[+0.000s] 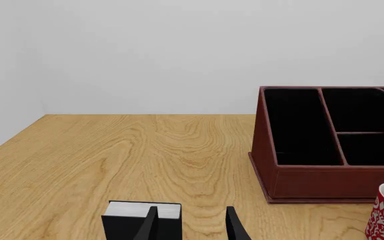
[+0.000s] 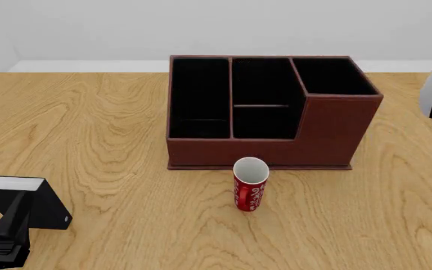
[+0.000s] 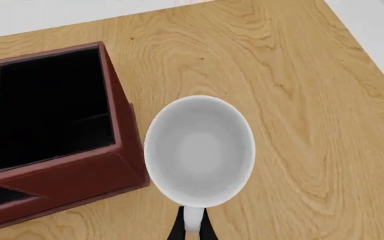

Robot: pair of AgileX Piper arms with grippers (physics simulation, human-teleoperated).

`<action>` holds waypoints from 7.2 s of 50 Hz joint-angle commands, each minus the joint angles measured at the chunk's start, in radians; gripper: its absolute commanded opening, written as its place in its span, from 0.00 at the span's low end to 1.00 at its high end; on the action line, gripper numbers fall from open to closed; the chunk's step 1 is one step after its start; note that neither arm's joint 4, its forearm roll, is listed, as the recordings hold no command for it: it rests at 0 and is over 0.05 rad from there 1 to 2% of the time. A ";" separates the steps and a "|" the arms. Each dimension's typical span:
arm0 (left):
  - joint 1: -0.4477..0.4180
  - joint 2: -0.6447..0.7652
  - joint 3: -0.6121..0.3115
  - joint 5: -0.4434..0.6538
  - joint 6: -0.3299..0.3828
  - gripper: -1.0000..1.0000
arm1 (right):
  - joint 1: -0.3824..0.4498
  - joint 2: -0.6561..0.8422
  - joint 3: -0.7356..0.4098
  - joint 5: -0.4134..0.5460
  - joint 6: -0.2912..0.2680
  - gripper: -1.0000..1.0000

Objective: Pick up the white mug and place it to the right of the caddy.

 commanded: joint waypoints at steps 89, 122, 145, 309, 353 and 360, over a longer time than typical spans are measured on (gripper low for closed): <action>0.000 0.000 0.000 0.000 0.000 1.00 | -0.031 0.504 -0.379 0.100 -0.165 0.00; 0.000 0.000 0.000 0.000 0.000 1.00 | 0.025 0.568 -0.331 0.029 -0.144 0.00; 0.000 0.000 0.000 0.000 0.000 1.00 | 0.034 0.597 -0.280 -0.034 -0.110 0.00; 0.000 0.000 0.000 0.000 0.000 1.00 | 0.008 0.685 -0.050 -0.268 -0.083 1.00; 0.000 0.000 0.000 0.000 0.000 1.00 | 0.020 0.506 0.011 -0.231 -0.095 1.00; 0.000 0.000 0.000 0.000 0.000 1.00 | 0.014 0.485 0.019 -0.229 -0.103 1.00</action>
